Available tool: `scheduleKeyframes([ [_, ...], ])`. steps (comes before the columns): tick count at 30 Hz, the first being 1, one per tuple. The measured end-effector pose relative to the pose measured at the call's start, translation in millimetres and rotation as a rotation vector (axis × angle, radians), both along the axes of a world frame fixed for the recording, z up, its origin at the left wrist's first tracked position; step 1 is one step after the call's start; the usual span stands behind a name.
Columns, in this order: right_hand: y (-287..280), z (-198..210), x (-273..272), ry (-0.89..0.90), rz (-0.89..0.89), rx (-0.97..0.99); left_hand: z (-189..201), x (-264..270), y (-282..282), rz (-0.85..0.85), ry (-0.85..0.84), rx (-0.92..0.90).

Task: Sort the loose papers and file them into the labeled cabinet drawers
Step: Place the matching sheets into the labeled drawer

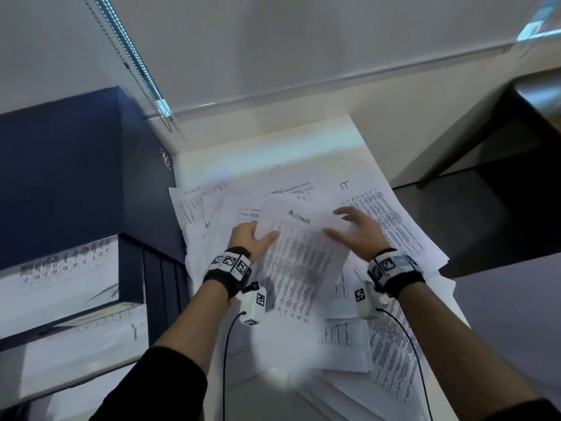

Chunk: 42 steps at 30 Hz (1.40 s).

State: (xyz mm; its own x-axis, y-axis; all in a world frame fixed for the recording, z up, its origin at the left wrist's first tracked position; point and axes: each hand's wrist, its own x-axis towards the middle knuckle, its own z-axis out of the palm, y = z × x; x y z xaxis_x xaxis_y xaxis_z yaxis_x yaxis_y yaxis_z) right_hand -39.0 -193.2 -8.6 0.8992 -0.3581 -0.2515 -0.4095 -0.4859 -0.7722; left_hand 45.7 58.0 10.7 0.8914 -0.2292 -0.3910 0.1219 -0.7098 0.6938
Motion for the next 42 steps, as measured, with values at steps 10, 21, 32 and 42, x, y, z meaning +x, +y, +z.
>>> scheduleKeyframes([
  [10, 22, -58, 6, 0.435, -0.246, 0.027, -21, -23, 79, 0.204, 0.137, 0.187],
  [21, 24, 16, 9, -0.046, -0.168, -0.155, -9, -30, 95, 0.069, -0.014, 0.054],
  [32, 54, 156, 25, -0.117, 0.568, -0.415, 61, -28, 59, -0.186, -0.297, -0.006],
  [42, 45, 105, -14, -0.122, 0.253, 0.459, 94, -30, 75, 0.194, -0.342, -0.412],
])
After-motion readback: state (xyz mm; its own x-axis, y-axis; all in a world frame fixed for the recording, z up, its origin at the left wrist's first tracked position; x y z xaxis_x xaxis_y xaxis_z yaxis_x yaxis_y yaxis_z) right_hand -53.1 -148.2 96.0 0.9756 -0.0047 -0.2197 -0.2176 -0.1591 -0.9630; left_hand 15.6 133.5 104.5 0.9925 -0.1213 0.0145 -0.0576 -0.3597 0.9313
